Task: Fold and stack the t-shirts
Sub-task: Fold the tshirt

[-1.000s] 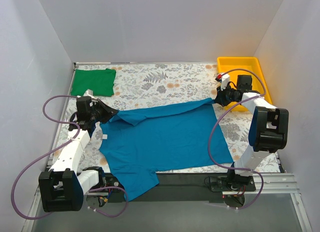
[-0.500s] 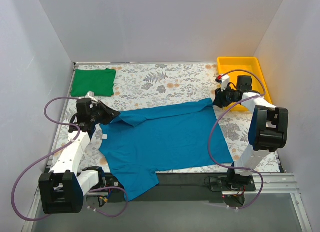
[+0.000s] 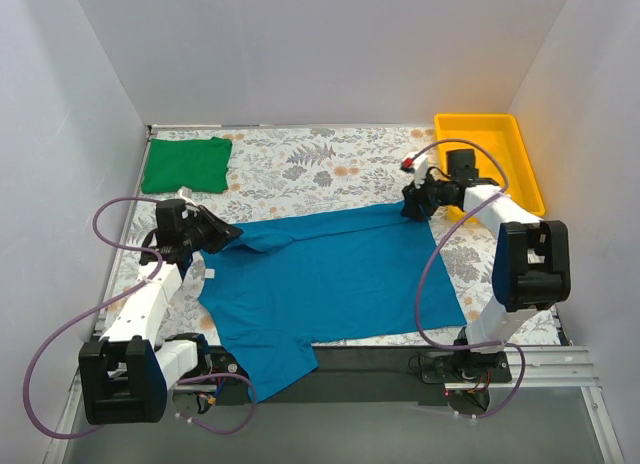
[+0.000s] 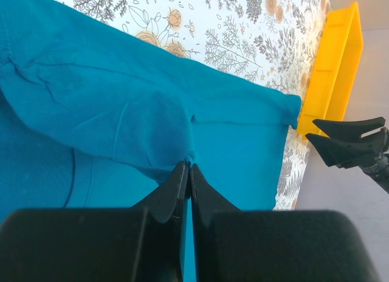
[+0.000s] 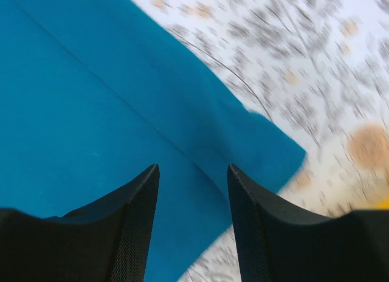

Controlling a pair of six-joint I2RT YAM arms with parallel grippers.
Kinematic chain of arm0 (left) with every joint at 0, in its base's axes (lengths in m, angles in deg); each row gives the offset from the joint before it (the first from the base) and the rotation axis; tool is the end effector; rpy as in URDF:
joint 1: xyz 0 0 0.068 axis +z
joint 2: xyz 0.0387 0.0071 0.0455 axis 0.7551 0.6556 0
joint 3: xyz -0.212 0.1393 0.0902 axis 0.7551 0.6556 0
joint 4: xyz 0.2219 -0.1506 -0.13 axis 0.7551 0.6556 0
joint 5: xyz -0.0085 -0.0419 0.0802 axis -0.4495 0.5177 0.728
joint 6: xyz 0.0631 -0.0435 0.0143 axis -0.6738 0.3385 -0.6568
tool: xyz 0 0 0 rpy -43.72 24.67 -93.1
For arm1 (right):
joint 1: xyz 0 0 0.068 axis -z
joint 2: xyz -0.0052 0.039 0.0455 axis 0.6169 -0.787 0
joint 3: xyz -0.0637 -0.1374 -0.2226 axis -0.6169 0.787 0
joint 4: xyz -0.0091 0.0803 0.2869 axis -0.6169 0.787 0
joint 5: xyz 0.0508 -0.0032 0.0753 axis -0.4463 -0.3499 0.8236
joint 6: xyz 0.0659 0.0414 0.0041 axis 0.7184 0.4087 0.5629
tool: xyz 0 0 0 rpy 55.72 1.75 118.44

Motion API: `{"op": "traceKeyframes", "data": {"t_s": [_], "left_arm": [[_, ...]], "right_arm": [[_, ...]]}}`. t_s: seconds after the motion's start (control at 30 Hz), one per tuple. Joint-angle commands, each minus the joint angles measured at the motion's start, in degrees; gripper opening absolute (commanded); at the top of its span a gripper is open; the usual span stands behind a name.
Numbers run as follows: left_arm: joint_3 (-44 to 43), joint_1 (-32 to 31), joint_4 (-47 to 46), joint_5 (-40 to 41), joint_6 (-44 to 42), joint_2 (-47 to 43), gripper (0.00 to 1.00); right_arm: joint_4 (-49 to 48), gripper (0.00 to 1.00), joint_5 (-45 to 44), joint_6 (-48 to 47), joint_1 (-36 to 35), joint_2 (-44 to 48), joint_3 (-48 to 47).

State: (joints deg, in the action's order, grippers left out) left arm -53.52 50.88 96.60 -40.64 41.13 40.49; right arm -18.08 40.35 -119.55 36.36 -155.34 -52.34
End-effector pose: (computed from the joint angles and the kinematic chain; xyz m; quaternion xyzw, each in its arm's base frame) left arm 0.2783 -0.0180 0.1853 -0.5306 0.7168 -0.4096 0.1918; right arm 0.4010 0.0488 0.1664 -0.3868 0.8198 0.1610 0.3905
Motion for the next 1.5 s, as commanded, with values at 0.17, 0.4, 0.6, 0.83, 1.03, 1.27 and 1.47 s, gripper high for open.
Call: {"op": "traceKeyframes", "data": {"t_s": [0.17,0.4,0.6,0.83,1.03,1.27,1.47], "left_arm": [[-2.66,0.35,-1.82,1.73,-0.67,3.65,0.0],[-4.33,0.44,-3.58,4.71,-1.2,7.34,0.0],[-6.26,0.35,-4.63,7.35,-1.81,8.92,0.0],[-7.84,0.7,-6.74,9.55,-2.08,13.4,0.0],[-9.77,1.05,-8.24,9.82,-2.34,17.97,0.0],[-11.01,1.4,-9.03,9.99,-2.96,21.66,0.0],[-11.97,1.93,-9.56,9.73,-3.31,23.86,0.0]], "right_arm": [[2.67,0.56,-0.93,-10.04,-25.64,2.95,-4.37],[-0.22,0.52,-8.31,-12.07,-42.19,-4.25,-12.19],[-3.3,0.49,-13.94,-9.44,-48.44,-12.25,-18.71],[-5.06,0.46,-16.93,-7.68,-51.52,-18.58,-24.07],[-4.98,0.39,-16.58,-7.41,-53.28,-21.31,-26.01],[-4.97,0.34,-15.7,-7.32,-55.57,-23.59,-27.68],[-4.97,0.33,-16.58,-7.06,-56.01,-26.75,-30.05]]}}
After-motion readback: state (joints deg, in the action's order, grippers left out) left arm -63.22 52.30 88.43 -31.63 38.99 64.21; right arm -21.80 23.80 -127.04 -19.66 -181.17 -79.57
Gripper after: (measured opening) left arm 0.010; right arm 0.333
